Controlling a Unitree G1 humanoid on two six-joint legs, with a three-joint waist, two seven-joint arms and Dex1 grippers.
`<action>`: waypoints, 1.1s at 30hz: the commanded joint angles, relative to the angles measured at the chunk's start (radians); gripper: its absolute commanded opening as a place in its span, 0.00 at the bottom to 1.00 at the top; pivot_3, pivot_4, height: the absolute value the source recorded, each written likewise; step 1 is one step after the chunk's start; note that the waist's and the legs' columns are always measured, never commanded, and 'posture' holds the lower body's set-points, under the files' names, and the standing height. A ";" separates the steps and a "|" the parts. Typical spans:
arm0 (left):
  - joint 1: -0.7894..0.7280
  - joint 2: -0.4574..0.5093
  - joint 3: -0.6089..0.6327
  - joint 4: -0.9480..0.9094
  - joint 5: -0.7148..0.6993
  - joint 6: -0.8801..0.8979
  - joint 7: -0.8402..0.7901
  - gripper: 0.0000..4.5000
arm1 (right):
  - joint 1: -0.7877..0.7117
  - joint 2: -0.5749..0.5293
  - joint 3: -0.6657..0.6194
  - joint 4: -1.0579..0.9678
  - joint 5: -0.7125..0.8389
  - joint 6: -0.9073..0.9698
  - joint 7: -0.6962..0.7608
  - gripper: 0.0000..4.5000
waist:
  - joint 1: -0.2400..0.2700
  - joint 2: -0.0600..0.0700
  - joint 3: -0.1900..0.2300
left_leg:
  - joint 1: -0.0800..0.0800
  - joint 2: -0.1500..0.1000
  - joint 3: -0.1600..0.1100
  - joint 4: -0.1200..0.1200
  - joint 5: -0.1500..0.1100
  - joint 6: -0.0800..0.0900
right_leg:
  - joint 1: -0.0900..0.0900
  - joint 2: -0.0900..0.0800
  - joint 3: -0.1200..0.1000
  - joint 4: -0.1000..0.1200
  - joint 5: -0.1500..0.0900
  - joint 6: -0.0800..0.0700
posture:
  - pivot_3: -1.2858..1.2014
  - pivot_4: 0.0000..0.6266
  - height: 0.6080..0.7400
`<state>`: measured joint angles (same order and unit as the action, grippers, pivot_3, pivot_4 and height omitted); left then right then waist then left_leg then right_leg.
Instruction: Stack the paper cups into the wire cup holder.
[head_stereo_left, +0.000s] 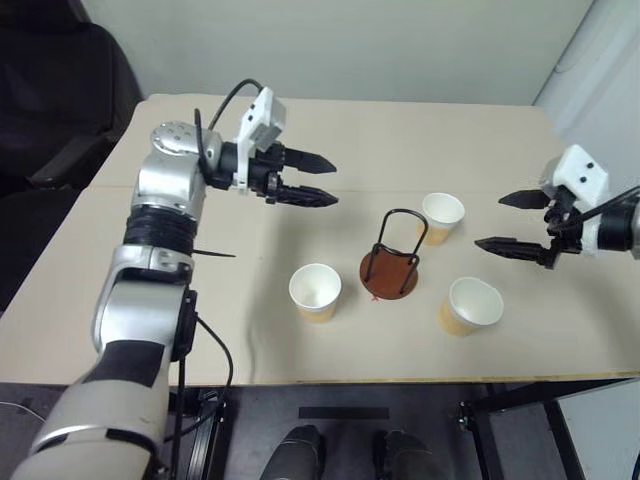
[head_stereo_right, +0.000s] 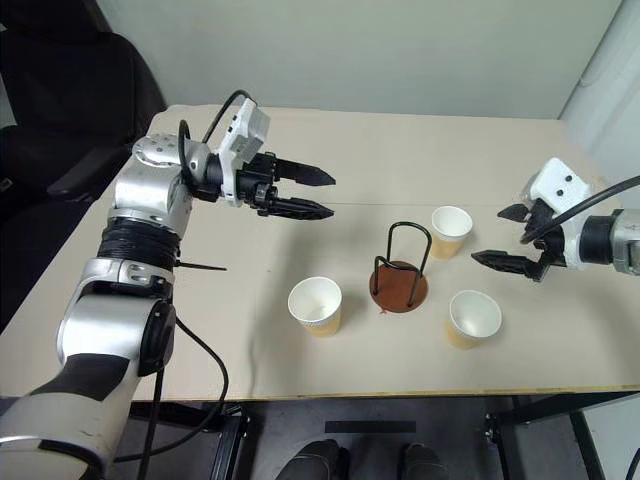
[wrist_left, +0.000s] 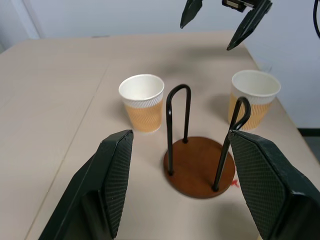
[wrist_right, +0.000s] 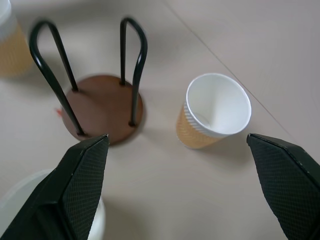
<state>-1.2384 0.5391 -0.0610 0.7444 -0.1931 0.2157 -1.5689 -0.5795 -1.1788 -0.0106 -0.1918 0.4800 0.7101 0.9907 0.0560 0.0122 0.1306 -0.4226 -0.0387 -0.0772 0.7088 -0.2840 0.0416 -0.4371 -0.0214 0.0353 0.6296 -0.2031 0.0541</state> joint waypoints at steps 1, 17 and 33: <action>0.001 0.028 -0.011 -0.063 0.006 -0.020 -0.008 0.72 | -0.042 -0.001 0.066 0.040 -0.118 -0.101 0.034 1.00 | 0.000 0.000 0.000 | 0.000 0.000 0.000 0.000 0.000 0.000 | 0.000 0.000 0.000 0.000 0.000 0.000 | 0.52 0.24 1.00; 0.044 0.084 -0.071 -0.202 -0.060 0.047 -0.045 0.72 | -0.268 0.166 0.259 0.328 -0.441 -0.382 0.149 1.00 | -0.008 0.000 0.000 | -0.001 0.000 -0.001 -0.001 0.000 0.000 | -0.001 0.000 -0.001 -0.001 0.000 0.000 | 0.52 0.24 1.00; 0.051 0.078 -0.072 -0.194 -0.051 0.035 -0.040 0.72 | -0.337 0.280 0.284 0.484 -0.570 -0.498 0.182 1.00 | -0.010 0.000 0.000 | -0.001 0.000 -0.001 -0.003 0.000 0.000 | -0.002 0.000 -0.001 -0.002 0.000 -0.001 | 0.52 0.24 1.00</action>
<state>-1.1800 0.6107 -0.1380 0.5840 -0.2344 0.2603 -1.5802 -0.8893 -0.8982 0.2886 0.2875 -0.0798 0.2338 1.1699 0.0464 0.0123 0.1307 -0.4240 -0.0387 -0.0786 0.7057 -0.2839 0.0418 -0.4386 -0.0218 0.0345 0.6273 -0.2028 0.0536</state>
